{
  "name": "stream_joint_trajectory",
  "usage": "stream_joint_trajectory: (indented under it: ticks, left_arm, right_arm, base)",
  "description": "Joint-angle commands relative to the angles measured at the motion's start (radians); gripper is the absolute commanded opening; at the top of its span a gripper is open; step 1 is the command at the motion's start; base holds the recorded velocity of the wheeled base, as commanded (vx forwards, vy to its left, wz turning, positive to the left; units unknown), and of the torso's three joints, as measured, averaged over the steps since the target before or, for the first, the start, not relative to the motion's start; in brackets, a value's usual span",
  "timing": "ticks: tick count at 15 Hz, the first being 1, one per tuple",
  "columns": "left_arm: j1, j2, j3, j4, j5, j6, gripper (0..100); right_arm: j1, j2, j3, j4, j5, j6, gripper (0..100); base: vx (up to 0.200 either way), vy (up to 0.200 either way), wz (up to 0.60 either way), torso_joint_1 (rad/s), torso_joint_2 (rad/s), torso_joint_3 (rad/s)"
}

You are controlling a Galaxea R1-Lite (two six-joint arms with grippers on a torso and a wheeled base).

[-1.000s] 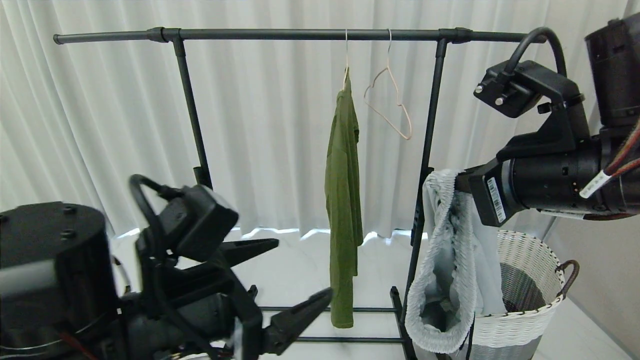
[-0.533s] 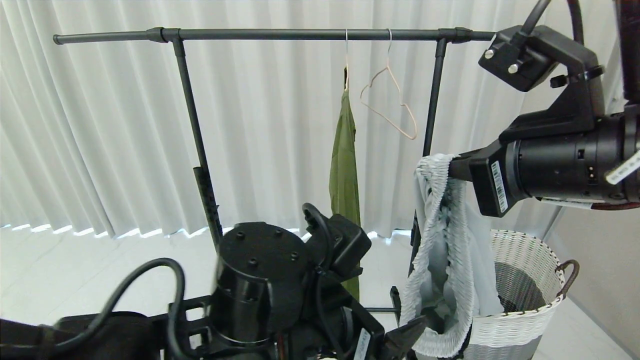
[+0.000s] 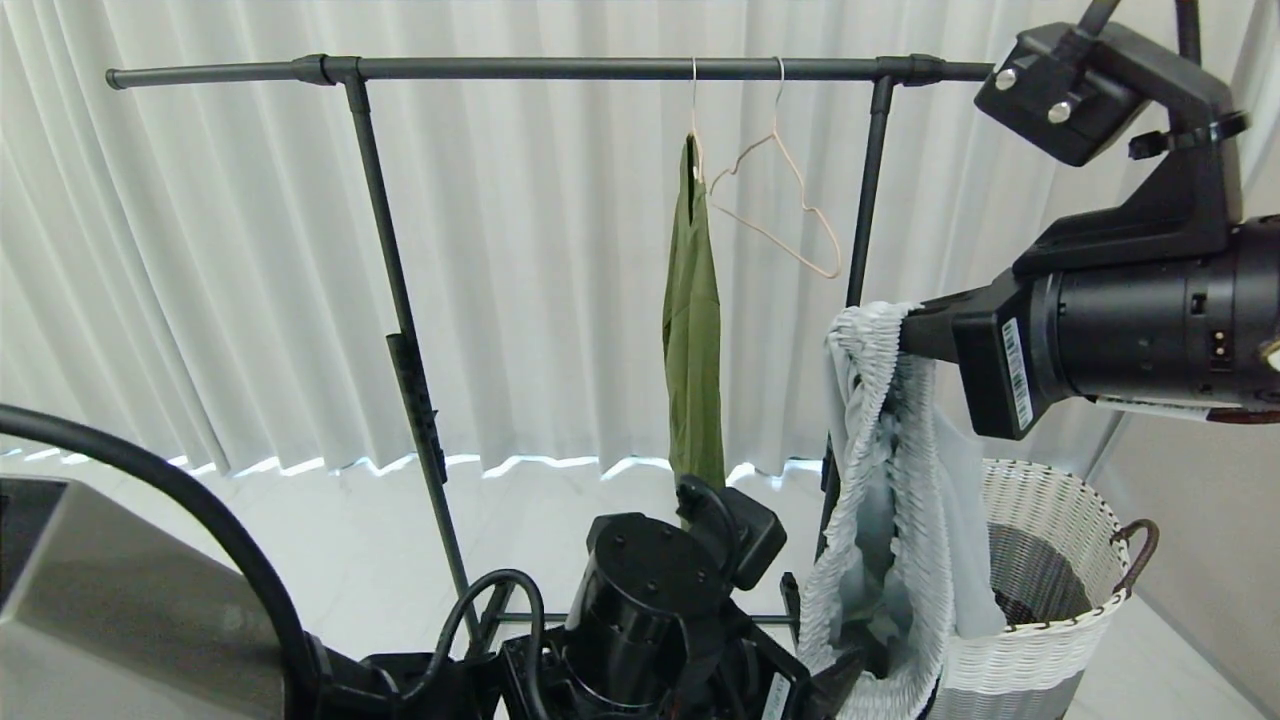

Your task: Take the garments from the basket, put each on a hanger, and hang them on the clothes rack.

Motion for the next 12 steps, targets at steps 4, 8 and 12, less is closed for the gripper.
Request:
stream_joint_trajectory:
  ticks: [4,8,12]
  left_arm:
    - [0.0,0.005,0.044,-0.001,0.001,0.001,0]
    - [-0.012,-0.021,0.105,-0.043,-0.001,0.088,0]
    - [-0.009,-0.025,0.268,-0.271,-0.025,0.226,0]
  right_arm:
    - [0.019,-0.008,0.001,0.0,0.0,0.0,0]
    - [0.022,-0.008,0.005,0.002,-0.001,0.0,0]
    - [0.024,-0.006,0.011,0.002,0.0,0.02,0]
  base:
    - [0.0,0.0,0.0,0.0,0.0,0.0]
    - [0.0,0.0,0.0,0.0,0.0,0.0]
    - [0.0,0.0,0.0,0.0,0.0,0.0]
